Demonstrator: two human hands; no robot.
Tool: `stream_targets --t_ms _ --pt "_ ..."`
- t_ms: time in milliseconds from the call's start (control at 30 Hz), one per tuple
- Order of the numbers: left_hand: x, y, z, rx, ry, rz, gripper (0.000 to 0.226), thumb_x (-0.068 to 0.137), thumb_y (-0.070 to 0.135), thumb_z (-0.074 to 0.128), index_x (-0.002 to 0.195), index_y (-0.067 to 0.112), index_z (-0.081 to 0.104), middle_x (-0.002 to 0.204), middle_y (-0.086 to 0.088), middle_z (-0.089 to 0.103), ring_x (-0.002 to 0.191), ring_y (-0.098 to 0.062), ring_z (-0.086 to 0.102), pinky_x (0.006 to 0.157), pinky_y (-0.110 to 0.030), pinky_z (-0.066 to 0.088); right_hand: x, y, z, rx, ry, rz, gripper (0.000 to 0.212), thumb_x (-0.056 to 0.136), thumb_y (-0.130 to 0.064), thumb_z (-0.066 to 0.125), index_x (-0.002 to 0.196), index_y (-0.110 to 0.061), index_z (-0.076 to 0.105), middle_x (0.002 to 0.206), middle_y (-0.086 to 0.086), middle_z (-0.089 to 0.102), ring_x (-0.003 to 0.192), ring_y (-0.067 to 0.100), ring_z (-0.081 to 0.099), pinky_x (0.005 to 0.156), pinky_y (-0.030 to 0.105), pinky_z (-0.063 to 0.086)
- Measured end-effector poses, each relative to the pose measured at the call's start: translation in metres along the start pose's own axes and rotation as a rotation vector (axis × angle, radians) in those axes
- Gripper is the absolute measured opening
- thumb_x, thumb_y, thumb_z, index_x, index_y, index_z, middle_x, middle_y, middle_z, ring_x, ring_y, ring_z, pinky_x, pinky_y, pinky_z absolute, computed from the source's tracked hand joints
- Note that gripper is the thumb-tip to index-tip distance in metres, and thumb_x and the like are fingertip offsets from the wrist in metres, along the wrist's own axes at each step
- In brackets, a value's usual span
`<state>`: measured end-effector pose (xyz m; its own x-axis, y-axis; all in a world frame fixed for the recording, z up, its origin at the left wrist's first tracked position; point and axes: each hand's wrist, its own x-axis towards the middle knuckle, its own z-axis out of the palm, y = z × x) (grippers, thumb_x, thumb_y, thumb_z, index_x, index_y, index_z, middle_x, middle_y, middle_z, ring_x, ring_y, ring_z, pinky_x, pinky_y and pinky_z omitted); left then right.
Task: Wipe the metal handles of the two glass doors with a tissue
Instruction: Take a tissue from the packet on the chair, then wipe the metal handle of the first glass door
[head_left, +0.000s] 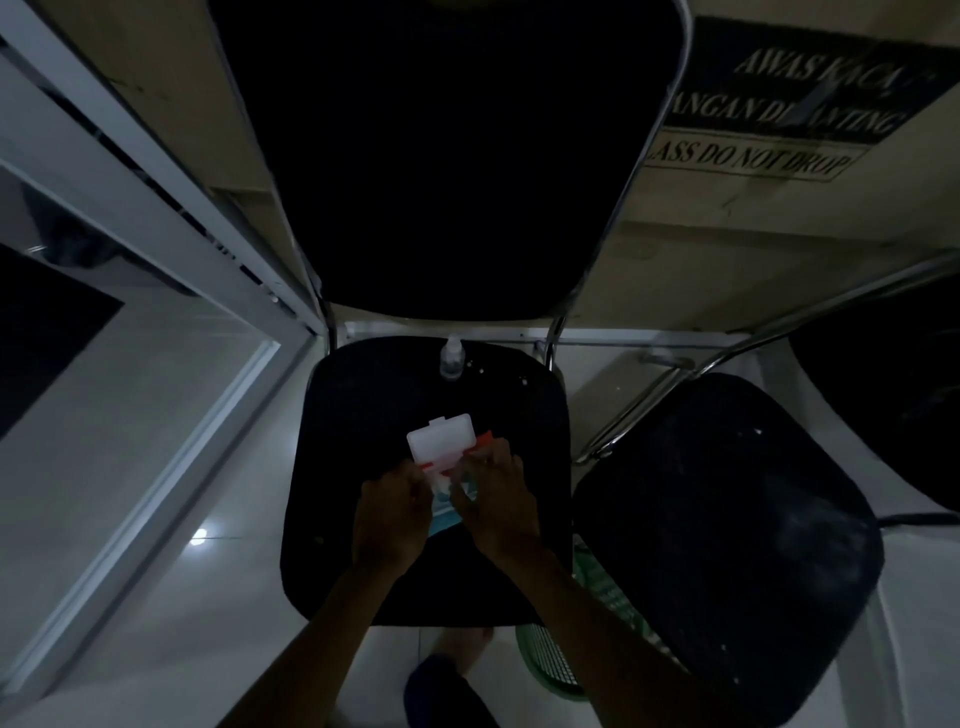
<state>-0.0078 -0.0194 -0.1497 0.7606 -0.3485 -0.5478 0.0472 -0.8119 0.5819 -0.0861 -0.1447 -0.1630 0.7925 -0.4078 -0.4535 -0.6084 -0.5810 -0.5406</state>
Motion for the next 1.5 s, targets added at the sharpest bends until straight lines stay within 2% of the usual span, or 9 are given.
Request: stream_targets --t_ms 133,300,433,633,767,900,1100,1300,1500 --pt "0.000 0.002 0.000 -0.009 -0.023 -0.032 0.025 0.104 0.033 0.061 0.108 0.008 0.063 0.112 -0.010 0.073 0.100 -0.029 0.077 0.072 -0.036 0.066 0.009 0.006 0.006 0.421 0.095 0.192 0.015 0.085 -0.035 0.060 0.071 -0.029 0.058 0.095 -0.006 0.053 0.090 0.028 0.060 0.078 0.037 0.054" --pt "0.001 0.002 0.003 -0.054 -0.111 -0.095 0.016 0.105 0.031 0.060 0.104 0.015 0.061 0.112 -0.002 0.067 0.105 -0.024 0.073 0.067 -0.025 0.060 -0.004 -0.005 -0.017 0.916 0.018 0.428 0.009 0.106 -0.010 0.055 0.103 -0.007 0.063 0.083 0.003 0.066 0.057 0.006 0.065 0.047 0.020 0.050" --pt "-0.008 0.019 0.001 -0.310 -0.122 -0.174 0.020 0.105 0.027 0.062 0.121 0.015 0.063 0.120 0.000 0.063 0.111 -0.020 0.067 0.071 -0.016 0.050 -0.020 -0.014 -0.032 0.998 0.002 0.430 0.013 0.107 -0.011 0.054 0.108 -0.007 0.067 0.085 0.002 0.070 0.061 0.005 0.065 0.051 0.019 0.052" --pt "-0.039 0.081 -0.048 -0.951 -0.200 -0.365 0.028 0.107 0.038 0.057 0.107 0.017 0.074 0.097 -0.009 0.080 0.089 -0.023 0.075 0.093 -0.041 0.060 -0.039 -0.045 -0.081 0.971 0.037 0.313 0.022 0.109 -0.009 0.049 0.101 -0.007 0.069 0.078 0.001 0.068 0.054 0.000 0.062 0.048 0.018 0.048" --pt "-0.065 0.104 -0.084 -0.918 -0.211 -0.237 0.017 0.102 0.025 0.065 0.106 0.010 0.073 0.113 -0.014 0.077 0.094 -0.020 0.073 0.084 -0.031 0.060 -0.058 -0.073 -0.123 0.842 0.034 0.163 0.026 0.108 -0.003 0.049 0.092 -0.013 0.068 0.071 -0.005 0.067 0.057 -0.001 0.060 0.049 0.017 0.044" --pt "-0.096 0.131 -0.134 -0.936 -0.244 -0.119 0.020 0.103 0.020 0.064 0.096 0.003 0.072 0.089 -0.008 0.078 0.082 -0.015 0.075 0.072 -0.027 0.062 -0.084 -0.112 -0.179 0.734 0.093 0.069 0.028 0.105 -0.003 0.054 0.087 -0.018 0.069 0.079 0.000 0.067 0.065 0.006 0.060 0.056 0.020 0.048" --pt "-0.149 0.174 -0.228 -0.909 -0.265 0.088 0.015 0.100 0.015 0.068 0.090 0.005 0.064 0.089 -0.014 0.072 0.082 -0.023 0.068 0.091 -0.046 0.058 -0.136 -0.195 -0.247 0.716 0.211 -0.150 0.021 0.104 -0.003 0.057 0.087 -0.013 0.066 0.075 0.004 0.061 0.064 0.009 0.058 0.055 0.020 0.048" --pt "-0.213 0.213 -0.339 -0.856 -0.209 0.313 0.020 0.101 0.019 0.068 0.099 -0.001 0.065 0.078 -0.012 0.066 0.057 -0.009 0.061 0.064 -0.022 0.056 -0.201 -0.297 -0.305 0.433 0.497 -0.472 0.017 0.101 -0.011 0.061 0.091 -0.023 0.066 0.082 -0.004 0.061 0.075 0.009 0.058 0.065 0.023 0.047" --pt "-0.276 0.232 -0.443 -0.790 -0.095 0.588 0.016 0.103 0.020 0.066 0.099 0.006 0.062 0.082 0.000 0.074 0.069 -0.009 0.066 0.068 -0.018 0.053 -0.244 -0.389 -0.348 0.502 0.618 -0.392 0.025 0.097 -0.033 0.070 0.086 -0.016 0.056 0.070 -0.003 0.059 0.060 0.012 0.055 0.057 0.034 0.048"
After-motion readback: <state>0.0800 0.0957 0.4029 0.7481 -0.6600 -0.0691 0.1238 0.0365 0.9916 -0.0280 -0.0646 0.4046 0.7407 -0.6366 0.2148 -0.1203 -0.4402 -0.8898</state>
